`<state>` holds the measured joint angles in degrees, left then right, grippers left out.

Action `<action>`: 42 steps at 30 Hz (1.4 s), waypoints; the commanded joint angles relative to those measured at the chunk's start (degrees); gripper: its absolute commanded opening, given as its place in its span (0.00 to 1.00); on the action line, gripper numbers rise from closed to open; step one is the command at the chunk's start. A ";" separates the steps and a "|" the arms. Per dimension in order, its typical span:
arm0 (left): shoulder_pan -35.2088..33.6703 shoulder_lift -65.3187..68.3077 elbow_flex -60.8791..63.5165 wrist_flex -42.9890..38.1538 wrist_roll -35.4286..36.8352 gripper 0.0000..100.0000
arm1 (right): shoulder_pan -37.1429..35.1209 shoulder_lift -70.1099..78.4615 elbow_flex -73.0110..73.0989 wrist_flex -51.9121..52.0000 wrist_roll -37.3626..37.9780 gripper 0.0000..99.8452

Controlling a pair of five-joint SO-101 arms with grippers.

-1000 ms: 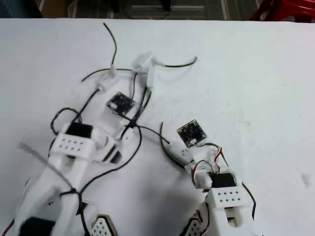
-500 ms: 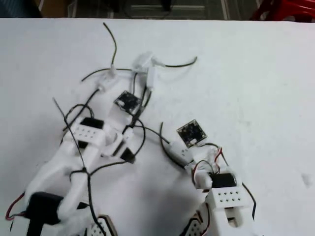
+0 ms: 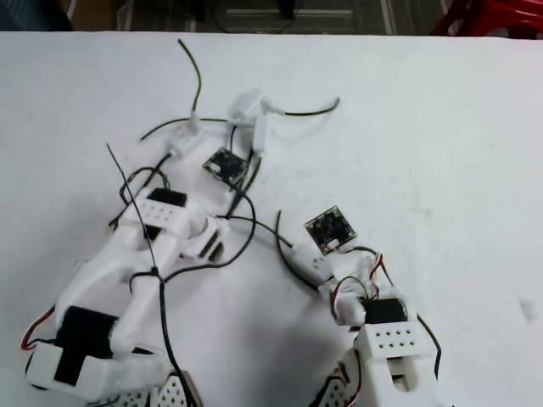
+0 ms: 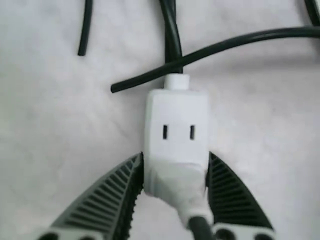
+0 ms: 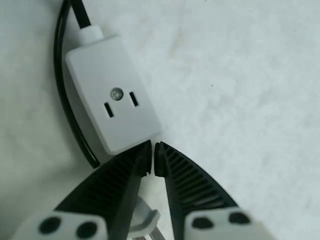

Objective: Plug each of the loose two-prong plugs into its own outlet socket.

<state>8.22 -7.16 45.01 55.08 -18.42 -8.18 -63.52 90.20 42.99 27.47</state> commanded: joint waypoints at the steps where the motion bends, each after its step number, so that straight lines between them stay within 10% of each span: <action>1: 0.04 0.22 -2.20 -0.26 0.62 0.12 | -0.48 -0.84 -0.26 -0.75 0.00 0.03; 25: -9.19 2.24 -30.51 6.15 19.52 0.03 | -0.48 -0.84 -0.26 -0.75 0.00 0.03; 42: -17.19 44.53 -71.82 21.36 28.84 0.24 | -0.48 -0.84 -0.26 -0.75 0.00 0.03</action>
<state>-6.99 33.36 -16.35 69.32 4.70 -8.18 -63.52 90.20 42.99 27.47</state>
